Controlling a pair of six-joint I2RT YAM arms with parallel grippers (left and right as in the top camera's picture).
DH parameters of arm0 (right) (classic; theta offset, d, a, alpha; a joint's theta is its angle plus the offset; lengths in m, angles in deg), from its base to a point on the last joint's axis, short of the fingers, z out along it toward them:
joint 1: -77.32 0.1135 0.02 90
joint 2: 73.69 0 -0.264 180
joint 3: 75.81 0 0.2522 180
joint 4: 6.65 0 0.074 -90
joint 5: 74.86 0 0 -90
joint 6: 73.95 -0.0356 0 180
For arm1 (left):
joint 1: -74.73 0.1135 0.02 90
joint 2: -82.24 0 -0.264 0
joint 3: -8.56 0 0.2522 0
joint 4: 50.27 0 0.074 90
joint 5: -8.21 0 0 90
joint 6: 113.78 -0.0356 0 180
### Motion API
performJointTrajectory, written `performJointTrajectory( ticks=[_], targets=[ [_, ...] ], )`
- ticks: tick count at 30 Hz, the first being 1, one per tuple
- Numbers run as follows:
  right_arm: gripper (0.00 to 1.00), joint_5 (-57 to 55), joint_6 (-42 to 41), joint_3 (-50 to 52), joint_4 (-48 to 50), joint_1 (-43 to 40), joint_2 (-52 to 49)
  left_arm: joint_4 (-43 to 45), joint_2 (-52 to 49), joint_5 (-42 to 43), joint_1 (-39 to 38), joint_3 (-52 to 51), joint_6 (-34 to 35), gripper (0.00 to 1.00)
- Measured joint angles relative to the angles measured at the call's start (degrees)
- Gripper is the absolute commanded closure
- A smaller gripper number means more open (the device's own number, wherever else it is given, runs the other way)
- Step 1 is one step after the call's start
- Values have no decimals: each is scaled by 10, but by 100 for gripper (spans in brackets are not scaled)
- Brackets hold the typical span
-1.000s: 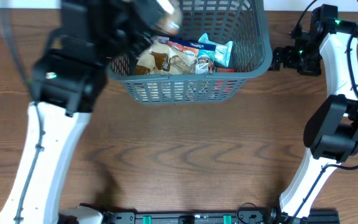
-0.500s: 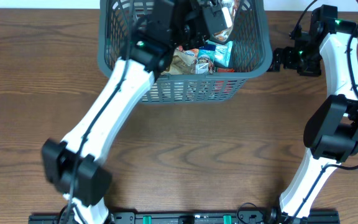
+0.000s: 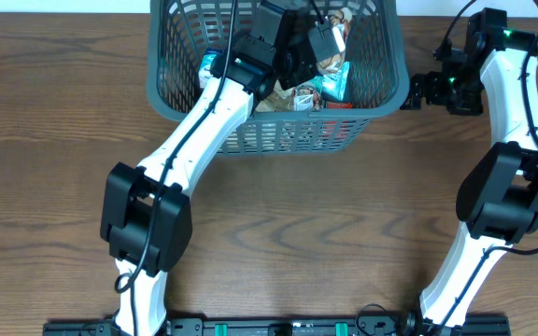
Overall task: Pack container
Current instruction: 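Carry the pouch over the basket and lower it inside, then release the pouch and lift the left gripper out of the basket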
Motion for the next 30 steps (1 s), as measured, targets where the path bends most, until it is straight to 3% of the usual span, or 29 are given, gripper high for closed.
performJointTrajectory(
  ticks=[10,17,23,30],
  targets=[
    [1,0,9,0,0,0,0,-33,-2,0,23,0,22,92],
    [1,0,9,0,-4,0,0,-34,-2,0,25,0,38,12],
    [1,0,9,0,-5,0,0,-39,-2,0,25,0,54,11],
    [1,0,9,0,-4,0,0,-43,8,-5,26,0,62,1]
  ],
)
